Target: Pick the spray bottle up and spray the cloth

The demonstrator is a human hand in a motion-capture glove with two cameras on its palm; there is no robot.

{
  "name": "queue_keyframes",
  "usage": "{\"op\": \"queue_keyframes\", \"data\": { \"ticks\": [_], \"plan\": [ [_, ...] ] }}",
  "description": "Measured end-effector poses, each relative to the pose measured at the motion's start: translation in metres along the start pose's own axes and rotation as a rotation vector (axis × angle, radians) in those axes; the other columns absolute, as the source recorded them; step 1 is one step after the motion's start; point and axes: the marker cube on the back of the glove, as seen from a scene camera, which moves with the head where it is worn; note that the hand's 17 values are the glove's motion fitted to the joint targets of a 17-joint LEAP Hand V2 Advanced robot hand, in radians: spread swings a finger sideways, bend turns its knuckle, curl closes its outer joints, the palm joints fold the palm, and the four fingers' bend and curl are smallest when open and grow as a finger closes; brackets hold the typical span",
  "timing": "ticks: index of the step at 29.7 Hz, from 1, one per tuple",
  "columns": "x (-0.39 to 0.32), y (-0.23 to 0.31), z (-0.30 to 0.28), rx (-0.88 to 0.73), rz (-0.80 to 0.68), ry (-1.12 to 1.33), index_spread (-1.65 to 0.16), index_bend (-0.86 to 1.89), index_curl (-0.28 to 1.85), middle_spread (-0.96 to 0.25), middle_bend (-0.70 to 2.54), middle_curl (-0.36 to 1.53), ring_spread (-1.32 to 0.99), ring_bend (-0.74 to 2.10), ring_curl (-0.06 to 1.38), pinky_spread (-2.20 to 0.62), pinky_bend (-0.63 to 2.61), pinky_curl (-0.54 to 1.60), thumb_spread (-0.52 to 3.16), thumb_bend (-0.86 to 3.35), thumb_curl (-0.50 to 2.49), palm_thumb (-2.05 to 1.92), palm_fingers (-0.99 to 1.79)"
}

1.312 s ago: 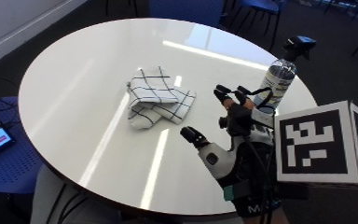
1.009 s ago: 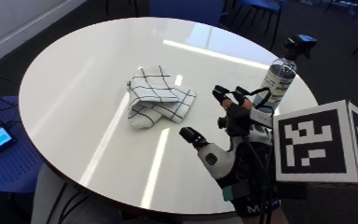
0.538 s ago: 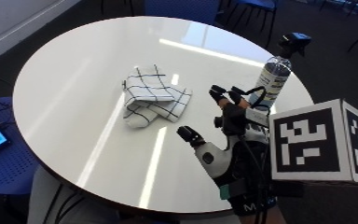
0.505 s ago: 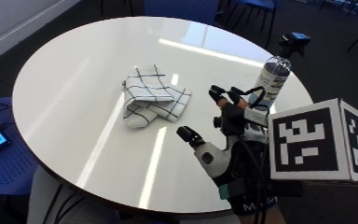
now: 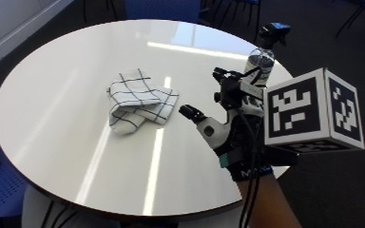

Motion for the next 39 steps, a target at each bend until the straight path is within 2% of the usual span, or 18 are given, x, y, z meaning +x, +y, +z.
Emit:
{"op": "queue_keyframes", "data": {
  "ticks": [10, 23, 27, 30, 34, 39],
  "plan": [
    [0.031, -0.038, 0.022, -0.007, 0.072, 0.058, -0.38, 0.15, 0.29, 0.02, 0.18, 0.28, 0.00, 0.39, 0.30, 0.19, 0.30, 0.31, 1.04, -0.01, 0.28, 0.56, 0.73],
    [0.089, -0.078, 0.042, -0.003, 0.274, -0.176, -0.37, 0.13, 0.29, 0.01, 0.18, 0.31, -0.02, 0.38, 0.32, 0.17, 0.29, 0.33, 1.07, -0.02, 0.32, 0.62, 0.73],
    [0.108, -0.088, 0.045, 0.041, 0.346, -0.189, -0.35, 0.10, 0.27, 0.01, 0.20, 0.32, -0.01, 0.37, 0.33, 0.17, 0.30, 0.34, 1.07, -0.02, 0.32, 0.62, 0.69],
    [0.122, -0.095, 0.048, 0.053, 0.397, -0.217, -0.35, 0.14, 0.28, 0.02, 0.24, 0.34, 0.01, 0.26, 0.31, 0.18, 0.30, 0.35, 1.07, -0.02, 0.32, 0.62, 0.59],
    [0.143, -0.101, 0.058, 0.035, 0.476, -0.273, -0.32, 0.19, 0.30, 0.02, 0.24, 0.35, 0.04, 0.15, 0.28, 0.20, 0.29, 0.35, 1.08, -0.02, 0.33, 0.64, 0.50],
    [0.163, -0.110, 0.081, -0.007, 0.559, -0.327, -0.30, 0.18, 0.31, 0.02, 0.23, 0.35, 0.05, 0.15, 0.25, 0.21, 0.28, 0.34, 1.08, -0.01, 0.34, 0.65, 0.49]
  ]
}}
